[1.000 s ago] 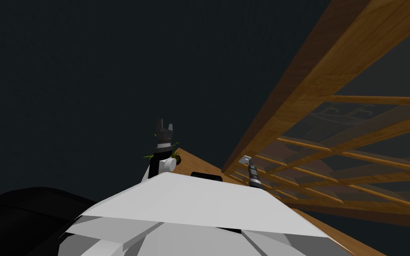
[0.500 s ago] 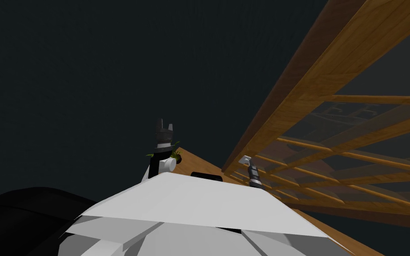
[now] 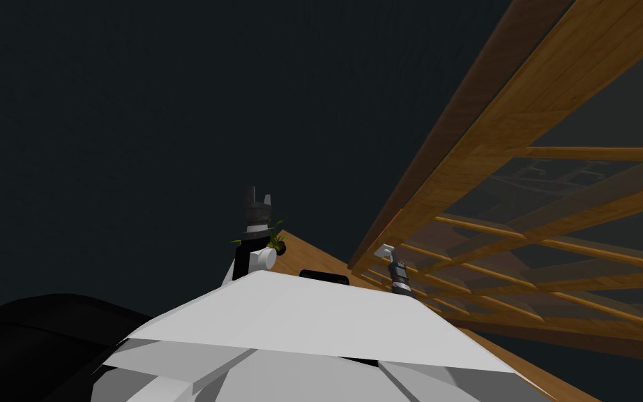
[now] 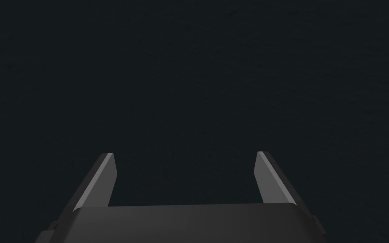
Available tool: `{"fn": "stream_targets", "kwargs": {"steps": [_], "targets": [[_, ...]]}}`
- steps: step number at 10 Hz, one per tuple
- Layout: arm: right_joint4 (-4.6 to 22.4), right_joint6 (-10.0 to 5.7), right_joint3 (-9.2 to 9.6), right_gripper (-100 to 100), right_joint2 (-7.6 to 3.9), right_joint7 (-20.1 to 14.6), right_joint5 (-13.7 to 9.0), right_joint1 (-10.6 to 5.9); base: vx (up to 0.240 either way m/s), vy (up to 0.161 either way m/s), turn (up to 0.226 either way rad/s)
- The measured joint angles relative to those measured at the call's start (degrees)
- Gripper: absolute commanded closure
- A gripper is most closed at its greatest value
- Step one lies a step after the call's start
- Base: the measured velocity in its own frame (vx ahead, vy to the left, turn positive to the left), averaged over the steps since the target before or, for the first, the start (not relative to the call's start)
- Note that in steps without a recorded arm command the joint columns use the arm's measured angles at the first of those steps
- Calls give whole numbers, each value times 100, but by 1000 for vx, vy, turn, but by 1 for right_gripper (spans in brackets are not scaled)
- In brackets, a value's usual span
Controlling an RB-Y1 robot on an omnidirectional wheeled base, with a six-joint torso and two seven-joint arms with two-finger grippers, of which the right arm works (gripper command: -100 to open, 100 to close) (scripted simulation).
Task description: Pull the door open
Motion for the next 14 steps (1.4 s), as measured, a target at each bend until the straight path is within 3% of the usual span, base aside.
{"fn": "stream_targets", "kwargs": {"steps": [2, 3, 14], "targets": [[-13, 3, 60, 100, -24, -263, -85, 30, -30, -8, 41], [8, -3, 112, -100, -43, -427, -160, 47, -39, -13, 3], [62, 117, 241, -100, 53, -1983, -414, -141, -37, 7, 3]]}}
